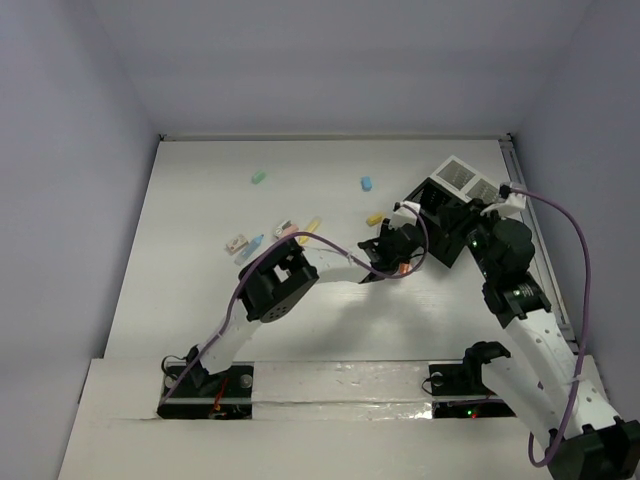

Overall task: Sort the stationery into containers
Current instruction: Pick up the pen from the center of the board.

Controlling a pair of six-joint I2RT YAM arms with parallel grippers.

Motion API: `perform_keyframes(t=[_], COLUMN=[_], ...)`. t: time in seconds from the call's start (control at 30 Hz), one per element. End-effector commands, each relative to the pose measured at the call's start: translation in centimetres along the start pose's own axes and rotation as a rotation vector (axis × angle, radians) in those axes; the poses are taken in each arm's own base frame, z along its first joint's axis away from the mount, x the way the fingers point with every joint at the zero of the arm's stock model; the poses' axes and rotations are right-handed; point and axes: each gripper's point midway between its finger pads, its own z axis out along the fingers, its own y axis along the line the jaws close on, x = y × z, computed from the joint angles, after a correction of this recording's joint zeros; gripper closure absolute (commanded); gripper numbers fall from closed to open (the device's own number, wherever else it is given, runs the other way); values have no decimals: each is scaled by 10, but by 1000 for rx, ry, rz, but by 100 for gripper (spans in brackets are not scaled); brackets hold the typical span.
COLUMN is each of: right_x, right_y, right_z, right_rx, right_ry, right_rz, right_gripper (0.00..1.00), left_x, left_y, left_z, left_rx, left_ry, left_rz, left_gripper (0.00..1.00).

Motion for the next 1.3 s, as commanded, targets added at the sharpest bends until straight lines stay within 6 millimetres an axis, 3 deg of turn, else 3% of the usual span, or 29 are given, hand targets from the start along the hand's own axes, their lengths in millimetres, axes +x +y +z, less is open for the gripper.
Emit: perform_keyframes(t=[0.0,0.5,0.57,0.63,0.77,0.83,1.0,1.07,1.13,1.17,1.27], right_x=[-10,-6,-6,-6,-2,-2,-2,-5,-7,-7,-5], right_y=[14,11,10,9,6,6,0,0,-2,-3,-4], right_z=[0,3,2,3,6,7,8,6,5,5,6], right_rx=[-71,-64,-63,-59,-49,-48,-23,-21,-12,-10,-1], right_ry=[-38,-37,-38,-38,-33,-30,-45,-63,-73,-75,-66], right_rz=[10,15,13,12,12,11,11,14,13,13,12], right_gripper=[70,69,69,69,69,69,69,69,69,69,68], left_x=[-11,3,6,8,-5,-2,-19,-27,-22,-35,-44], left_y=[-1,13,14,16,15,20,22,19,14,10,9], left_z=[3,16,16,15,3,-1,-21,-34,-47,-57,-77], left_rx=[-27,-89,-90,-92,-76,-82,-73,-56,-37,-25,-14], left_ry=[-20,3,8,13,-19,-17,-70,-97,-100,-137,-169], left_rz=[13,46,46,41,0,-3,-49,-65,-55,-72,-78], left_gripper=[63,57,60,69,81,89,99,100,100,100,100])
